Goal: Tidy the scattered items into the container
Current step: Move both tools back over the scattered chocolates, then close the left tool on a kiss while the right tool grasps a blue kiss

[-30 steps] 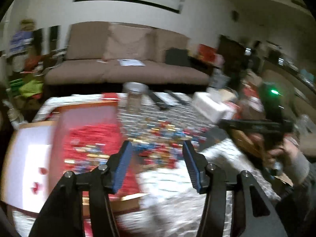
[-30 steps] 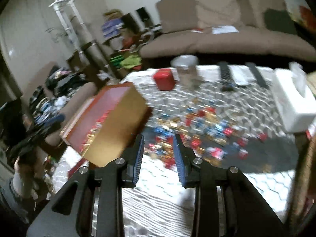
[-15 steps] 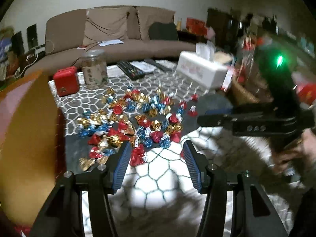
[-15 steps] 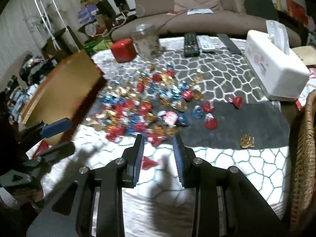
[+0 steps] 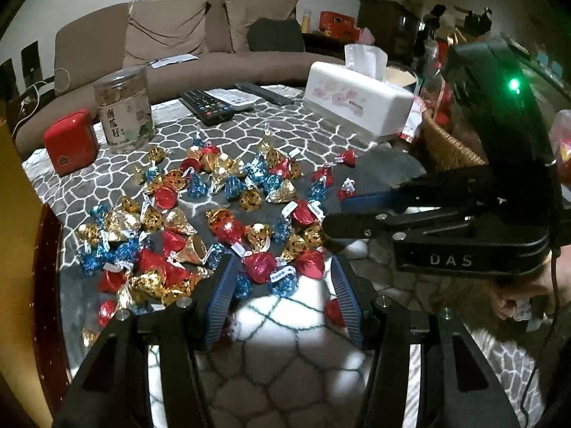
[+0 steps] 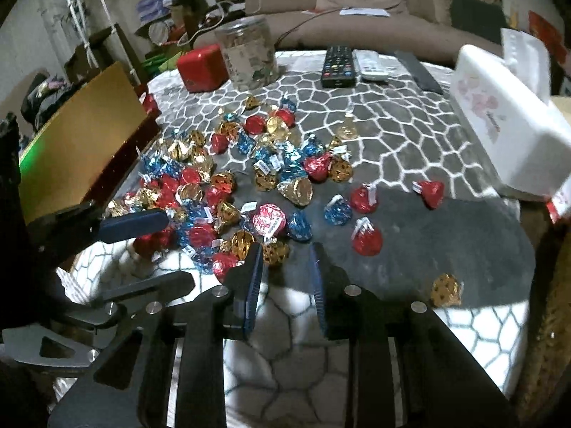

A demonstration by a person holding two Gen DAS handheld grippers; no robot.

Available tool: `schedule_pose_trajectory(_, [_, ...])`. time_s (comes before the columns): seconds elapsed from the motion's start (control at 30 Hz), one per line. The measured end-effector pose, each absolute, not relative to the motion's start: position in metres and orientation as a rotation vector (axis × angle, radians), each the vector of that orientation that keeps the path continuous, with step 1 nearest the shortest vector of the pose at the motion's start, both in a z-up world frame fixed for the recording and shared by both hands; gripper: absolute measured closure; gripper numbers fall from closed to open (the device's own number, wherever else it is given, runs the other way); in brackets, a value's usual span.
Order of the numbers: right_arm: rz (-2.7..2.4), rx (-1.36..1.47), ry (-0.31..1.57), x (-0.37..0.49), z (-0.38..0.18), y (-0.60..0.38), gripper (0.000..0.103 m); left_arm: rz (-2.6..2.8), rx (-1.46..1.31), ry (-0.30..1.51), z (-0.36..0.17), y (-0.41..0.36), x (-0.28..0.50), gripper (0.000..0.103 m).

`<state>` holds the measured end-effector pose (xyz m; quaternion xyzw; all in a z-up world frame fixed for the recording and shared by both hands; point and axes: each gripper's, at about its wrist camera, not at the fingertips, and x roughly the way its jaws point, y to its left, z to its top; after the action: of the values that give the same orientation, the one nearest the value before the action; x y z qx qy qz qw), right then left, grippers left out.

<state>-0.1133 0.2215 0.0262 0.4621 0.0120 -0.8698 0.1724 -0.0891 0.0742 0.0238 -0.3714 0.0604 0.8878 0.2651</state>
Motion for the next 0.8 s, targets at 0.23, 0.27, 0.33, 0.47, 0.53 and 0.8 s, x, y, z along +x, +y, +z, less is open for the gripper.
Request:
schedule_pose_trajectory(0.23, [-2.443,1.307,0.05,-0.126,0.017,0.214,0.078,2.379,-1.009,0.181,0.02,0.082,-0.097,0.069])
schedule_pose_trajectory(0.27, [-2.443,1.304,0.035,-0.127,0.016,0.215,0.08,2.378,-1.011,0.189,0.019,0.083,-0.097,0.072])
schedule_pose_trajectory(0.33, [-2.435,1.304,-0.006,-0.127,0.016,0.218,0.09,2.384,-0.998,0.194,0.019,0.085,-0.097,0.079])
schedule_pose_trajectory(0.47, [-2.447,1.282,-0.02,-0.123,0.025,0.221,0.092,2.385,-1.0,0.173,0.021,0.085,-0.096,0.101])
schedule_pose_trajectory(0.53, [-2.446,1.269,-0.038,-0.121,0.03,0.222,0.092,2.381,-1.006,0.149,0.022,0.083,-0.094,0.102])
schedule_pose_trajectory(0.8, [-2.453,1.208,-0.094,-0.108,0.055,0.223,0.092,2.424,-1.015,0.12,0.042,0.07,-0.085,0.102])
